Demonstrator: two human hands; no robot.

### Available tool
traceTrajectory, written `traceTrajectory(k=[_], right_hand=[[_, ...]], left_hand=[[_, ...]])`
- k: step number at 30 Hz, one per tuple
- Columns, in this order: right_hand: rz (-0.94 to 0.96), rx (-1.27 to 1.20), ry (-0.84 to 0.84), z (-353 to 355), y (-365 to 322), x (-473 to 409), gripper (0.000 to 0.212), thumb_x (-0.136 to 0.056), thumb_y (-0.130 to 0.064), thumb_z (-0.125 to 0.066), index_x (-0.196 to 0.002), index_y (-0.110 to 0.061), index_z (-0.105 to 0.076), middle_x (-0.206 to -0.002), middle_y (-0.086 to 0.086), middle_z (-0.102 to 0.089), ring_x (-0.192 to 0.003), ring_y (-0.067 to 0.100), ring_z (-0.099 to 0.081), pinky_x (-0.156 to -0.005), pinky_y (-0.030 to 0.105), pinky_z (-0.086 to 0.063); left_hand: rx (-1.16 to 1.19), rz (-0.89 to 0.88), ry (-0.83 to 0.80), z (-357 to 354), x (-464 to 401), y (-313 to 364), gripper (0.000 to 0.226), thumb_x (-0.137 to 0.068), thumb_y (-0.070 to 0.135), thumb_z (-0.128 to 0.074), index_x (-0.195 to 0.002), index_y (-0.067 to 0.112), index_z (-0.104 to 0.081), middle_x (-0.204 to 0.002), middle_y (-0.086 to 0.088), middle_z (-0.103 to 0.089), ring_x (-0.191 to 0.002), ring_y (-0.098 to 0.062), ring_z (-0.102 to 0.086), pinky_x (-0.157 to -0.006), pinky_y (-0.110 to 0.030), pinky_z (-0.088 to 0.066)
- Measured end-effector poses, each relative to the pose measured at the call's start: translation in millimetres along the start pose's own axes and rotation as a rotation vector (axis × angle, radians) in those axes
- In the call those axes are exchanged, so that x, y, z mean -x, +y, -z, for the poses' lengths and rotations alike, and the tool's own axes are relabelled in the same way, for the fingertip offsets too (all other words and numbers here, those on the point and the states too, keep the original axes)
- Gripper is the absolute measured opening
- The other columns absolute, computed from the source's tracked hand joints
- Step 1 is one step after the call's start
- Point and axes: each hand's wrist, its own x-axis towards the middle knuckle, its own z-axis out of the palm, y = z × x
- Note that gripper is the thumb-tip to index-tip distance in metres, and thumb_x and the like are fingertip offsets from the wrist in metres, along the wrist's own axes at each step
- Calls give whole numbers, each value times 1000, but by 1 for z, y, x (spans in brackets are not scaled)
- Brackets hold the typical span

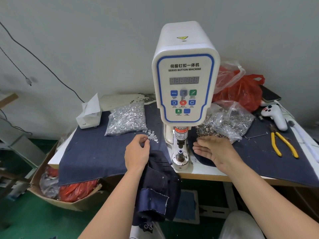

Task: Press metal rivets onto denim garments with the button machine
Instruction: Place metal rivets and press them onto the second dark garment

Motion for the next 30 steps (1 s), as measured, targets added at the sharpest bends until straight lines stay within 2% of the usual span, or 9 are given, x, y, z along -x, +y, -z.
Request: traceTrajectory(k=[2,4,6,11,17,20,22,26,30], right_hand=[[20,27,-1,-1,2,5,6,-97,2,-65,-103,3,-66,-90,20,-78,-84,28,-79,-66,28,-63],[29,29,1,-2,3,9,4,-97,0,-65,-101,2,-64,-90,19,-78,-83,28,-79,-65,27,-63],[37,21,0,-3,3,11,8,-97,-3,-67,-101,2,-63,-92,18,-79,-84,28,-79,-65,27,-63],[72,104,-3,-7,6,16,16,-97,-14,-70,-101,1,-66,-88,17,-79,-76,23,-78,-61,24,-61],[112,256,7,-14,12,20,22,-99,-27,-68,-89,-7,-69,-76,5,-76,-64,11,-67,-63,24,-56],[53,182,19,-21,12,24,20,-94,-23,-73,-77,-12,-70,-67,2,-69,-52,7,-56,-55,21,-51],[-31,102,-4,-26,13,27,18,-91,-20,-76,-77,-10,-73,-65,3,-68,-48,6,-54,-49,17,-48],[-137,56,-66,-36,15,33,16,-91,-20,-76,-87,-4,-73,-69,7,-71,-49,8,-57,-46,17,-47],[-216,-36,-85,-44,16,33,18,-94,-16,-72,-84,-2,-70,-67,9,-72,-47,9,-60,-43,16,-46]], left_hand=[[27,-31,-20,2,2,0,18,-103,29,-63,-118,33,-73,-108,17,-72,-99,-6,-61,-80,-23,-42],[49,-62,-35,4,4,3,16,-102,28,-65,-113,33,-75,-103,20,-72,-100,-2,-61,-76,-10,-39],[76,-74,-45,7,8,7,12,-101,28,-67,-107,35,-75,-98,24,-70,-97,1,-61,-75,-2,-36],[154,-124,-93,11,20,12,16,-98,24,-72,-94,39,-73,-95,25,-73,-96,12,-63,-84,-7,-42],[210,-116,-159,4,35,11,18,-97,22,-73,-91,39,-75,-96,22,-76,-96,9,-66,-85,-13,-48],[254,-113,-174,0,40,11,19,-97,20,-75,-89,37,-76,-93,21,-77,-95,4,-68,-88,-17,-51],[273,-104,-180,-3,42,11,17,-96,19,-76,-89,35,-76,-89,22,-76,-93,3,-69,-86,-16,-50],[305,-91,-183,-5,47,14,13,-93,20,-78,-89,32,-75,-87,23,-75,-90,4,-69,-78,-6,-47],[376,-59,-194,-5,52,17,10,-90,19,-82,-87,26,-75,-87,19,-77,-88,2,-71,-76,-5,-46]])
